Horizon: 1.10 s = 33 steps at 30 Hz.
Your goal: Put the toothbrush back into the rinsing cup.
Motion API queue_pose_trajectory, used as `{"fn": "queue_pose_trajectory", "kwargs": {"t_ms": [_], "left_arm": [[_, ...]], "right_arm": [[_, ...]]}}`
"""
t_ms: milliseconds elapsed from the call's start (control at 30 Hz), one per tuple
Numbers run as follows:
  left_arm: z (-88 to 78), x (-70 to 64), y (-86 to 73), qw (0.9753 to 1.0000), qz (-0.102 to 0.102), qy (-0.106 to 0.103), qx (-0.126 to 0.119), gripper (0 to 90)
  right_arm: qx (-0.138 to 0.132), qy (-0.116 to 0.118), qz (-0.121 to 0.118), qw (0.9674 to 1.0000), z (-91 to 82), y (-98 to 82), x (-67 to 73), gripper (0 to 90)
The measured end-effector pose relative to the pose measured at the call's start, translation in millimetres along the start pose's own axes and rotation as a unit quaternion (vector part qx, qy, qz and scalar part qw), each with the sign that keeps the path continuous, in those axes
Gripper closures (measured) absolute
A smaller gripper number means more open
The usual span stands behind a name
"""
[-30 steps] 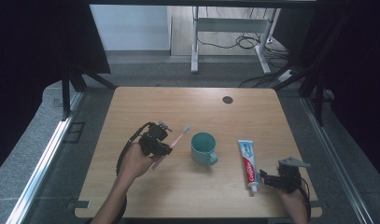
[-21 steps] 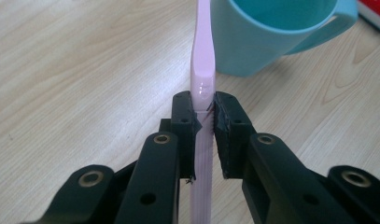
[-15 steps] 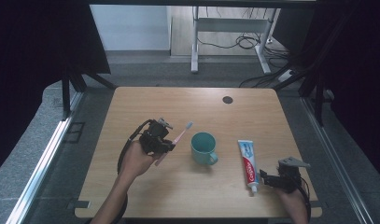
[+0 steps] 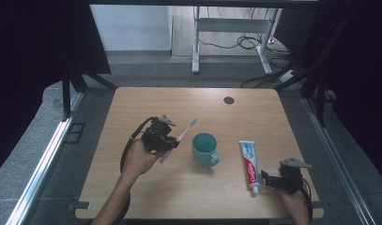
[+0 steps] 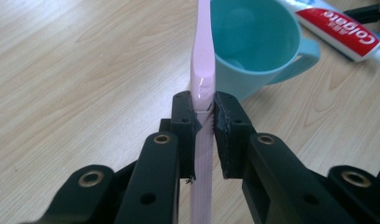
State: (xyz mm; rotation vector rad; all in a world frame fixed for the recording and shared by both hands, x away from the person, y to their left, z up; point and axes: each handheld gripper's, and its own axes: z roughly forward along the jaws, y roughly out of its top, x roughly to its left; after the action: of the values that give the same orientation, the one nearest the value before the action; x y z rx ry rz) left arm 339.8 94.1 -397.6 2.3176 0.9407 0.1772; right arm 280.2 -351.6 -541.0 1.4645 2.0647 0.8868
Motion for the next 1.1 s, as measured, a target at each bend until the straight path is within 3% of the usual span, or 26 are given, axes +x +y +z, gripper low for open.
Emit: {"fn": "queue_pose_trajectory", "kwargs": {"t_ms": [567, 1100], "left_arm": [[-3.1, -11.8, 20.8, 0.9986, 0.028, -0.005, -0.044, 79.2], [3.4, -21.3, 39.5, 0.9956, 0.034, -0.015, -0.086, 79.2]], "right_arm": [[0.0, 0.001, 0.0, 1.0, 0.0, 0.1, 0.1, 11.3], [0.0, 0.002, -0.001, 1.0, 0.1, 0.2, 0.1, 11.3]]}}
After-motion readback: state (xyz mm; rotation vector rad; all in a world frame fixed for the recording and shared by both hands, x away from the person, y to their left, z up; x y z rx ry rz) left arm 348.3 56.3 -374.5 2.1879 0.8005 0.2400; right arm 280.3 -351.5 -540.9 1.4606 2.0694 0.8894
